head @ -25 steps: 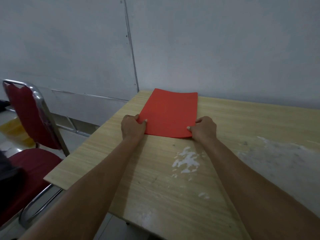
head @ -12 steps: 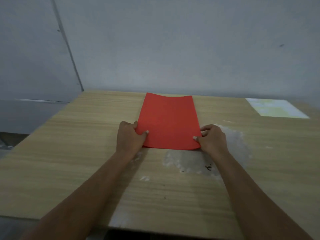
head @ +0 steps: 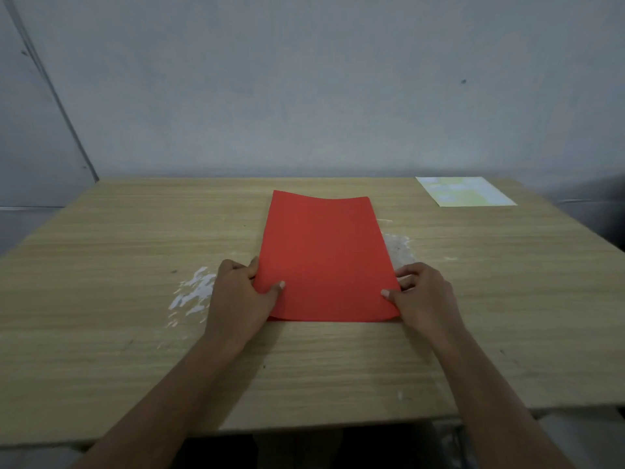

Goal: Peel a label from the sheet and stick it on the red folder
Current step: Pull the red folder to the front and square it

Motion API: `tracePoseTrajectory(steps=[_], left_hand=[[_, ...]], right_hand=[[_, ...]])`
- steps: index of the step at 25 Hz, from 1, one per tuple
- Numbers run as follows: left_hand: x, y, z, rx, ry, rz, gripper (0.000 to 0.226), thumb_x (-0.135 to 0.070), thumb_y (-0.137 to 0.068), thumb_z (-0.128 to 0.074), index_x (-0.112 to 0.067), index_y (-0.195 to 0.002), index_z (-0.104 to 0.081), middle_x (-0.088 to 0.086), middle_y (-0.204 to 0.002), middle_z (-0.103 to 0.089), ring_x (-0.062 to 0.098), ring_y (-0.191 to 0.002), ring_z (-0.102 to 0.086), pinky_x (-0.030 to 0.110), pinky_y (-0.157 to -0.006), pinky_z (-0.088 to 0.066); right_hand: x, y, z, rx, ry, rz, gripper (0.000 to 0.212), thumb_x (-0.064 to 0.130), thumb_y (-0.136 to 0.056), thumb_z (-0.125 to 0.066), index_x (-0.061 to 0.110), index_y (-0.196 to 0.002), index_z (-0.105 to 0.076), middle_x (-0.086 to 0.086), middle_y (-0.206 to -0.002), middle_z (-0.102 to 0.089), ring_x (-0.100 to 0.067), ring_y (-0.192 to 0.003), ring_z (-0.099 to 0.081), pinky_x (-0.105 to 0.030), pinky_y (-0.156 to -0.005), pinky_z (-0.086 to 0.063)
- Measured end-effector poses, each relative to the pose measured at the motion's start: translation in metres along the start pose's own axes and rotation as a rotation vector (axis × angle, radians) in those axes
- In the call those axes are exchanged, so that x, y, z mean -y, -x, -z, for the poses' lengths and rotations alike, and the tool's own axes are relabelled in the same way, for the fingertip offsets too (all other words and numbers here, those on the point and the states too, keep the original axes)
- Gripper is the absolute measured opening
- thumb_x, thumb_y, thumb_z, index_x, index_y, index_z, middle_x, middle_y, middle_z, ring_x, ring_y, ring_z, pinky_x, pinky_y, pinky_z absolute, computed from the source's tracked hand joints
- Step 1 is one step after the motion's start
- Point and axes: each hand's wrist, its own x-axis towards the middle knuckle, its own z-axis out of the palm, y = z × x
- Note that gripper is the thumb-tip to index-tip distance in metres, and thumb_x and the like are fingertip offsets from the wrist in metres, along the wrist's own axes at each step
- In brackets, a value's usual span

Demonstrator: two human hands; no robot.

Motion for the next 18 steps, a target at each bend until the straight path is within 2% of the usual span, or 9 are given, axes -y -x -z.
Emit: tracePoseTrajectory(steps=[5,8,11,13,14,16,18], left_hand=[[-0.003,0.021,0.002,-0.004,-0.014,-0.04,0.074,-0.044,-0.079,-0.073,-0.011,-0.141,-0.049,-0.002,-0.107,-0.045,0.011,-0.093,-0.055,0.018,-0.084,-0.042],[-0.004,0.019,0.003,0.015,-0.065,-0.044,0.078,-0.046,-0.08,-0.072,-0.011,-0.144,-0.046,-0.002,-0.11,-0.043,0.011,-0.096,-0.055,0.019,-0.084,-0.044],[-0.012,0.013,0.005,-0.042,-0.174,-0.152,0.073,-0.049,-0.082,-0.064,-0.015,-0.144,-0.045,-0.001,-0.123,-0.042,0.016,-0.111,-0.053,0.029,-0.092,-0.05],[-0.022,0.007,0.0,-0.054,-0.242,-0.282,0.068,-0.05,-0.087,-0.056,-0.014,-0.144,-0.045,-0.001,-0.138,-0.042,0.018,-0.127,-0.046,0.032,-0.102,-0.046],[-0.026,0.004,-0.004,-0.013,-0.298,-0.342,0.069,-0.053,-0.089,-0.05,-0.013,-0.146,-0.042,0.0,-0.145,-0.04,0.019,-0.136,-0.038,0.033,-0.109,-0.04],[-0.03,-0.001,-0.016,0.105,-0.401,-0.408,0.074,-0.059,-0.091,-0.039,-0.014,-0.15,-0.035,0.002,-0.156,-0.033,0.021,-0.148,-0.022,0.037,-0.119,-0.027],[-0.026,-0.002,-0.024,0.199,-0.492,-0.421,0.076,-0.063,-0.092,-0.026,-0.016,-0.152,-0.031,0.002,-0.159,-0.029,0.021,-0.15,-0.015,0.038,-0.123,-0.015]], right_hand=[[-0.003,0.018,0.012,0.008,0.045,-0.004,0.032,0.015,-0.076,-0.083,0.018,-0.1,-0.063,0.013,-0.076,-0.064,0.002,-0.07,-0.059,-0.013,-0.054,-0.035],[0.0,0.021,0.013,-0.01,0.182,0.03,0.034,0.022,-0.077,-0.082,0.017,-0.105,-0.063,0.009,-0.081,-0.065,-0.008,-0.077,-0.062,-0.018,-0.061,-0.042],[0.006,0.021,0.008,-0.07,0.346,0.139,0.038,0.031,-0.085,-0.071,0.017,-0.118,-0.06,0.0,-0.105,-0.065,-0.019,-0.098,-0.059,-0.028,-0.077,-0.043],[0.012,0.018,-0.004,-0.064,0.366,0.248,0.046,0.037,-0.091,-0.061,0.017,-0.132,-0.053,-0.002,-0.127,-0.059,-0.021,-0.118,-0.052,-0.033,-0.09,-0.044],[0.014,0.015,-0.013,-0.031,0.371,0.286,0.052,0.041,-0.093,-0.055,0.018,-0.139,-0.047,-0.002,-0.139,-0.052,-0.021,-0.129,-0.045,-0.035,-0.1,-0.042],[0.015,0.01,-0.029,0.059,0.434,0.321,0.062,0.049,-0.096,-0.045,0.019,-0.15,-0.034,-0.003,-0.157,-0.033,-0.021,-0.146,-0.025,-0.036,-0.116,-0.026],[0.011,0.008,-0.041,0.141,0.502,0.322,0.068,0.055,-0.098,-0.034,0.021,-0.156,-0.024,-0.001,-0.164,-0.017,-0.021,-0.152,-0.008,-0.036,-0.122,-0.013]])
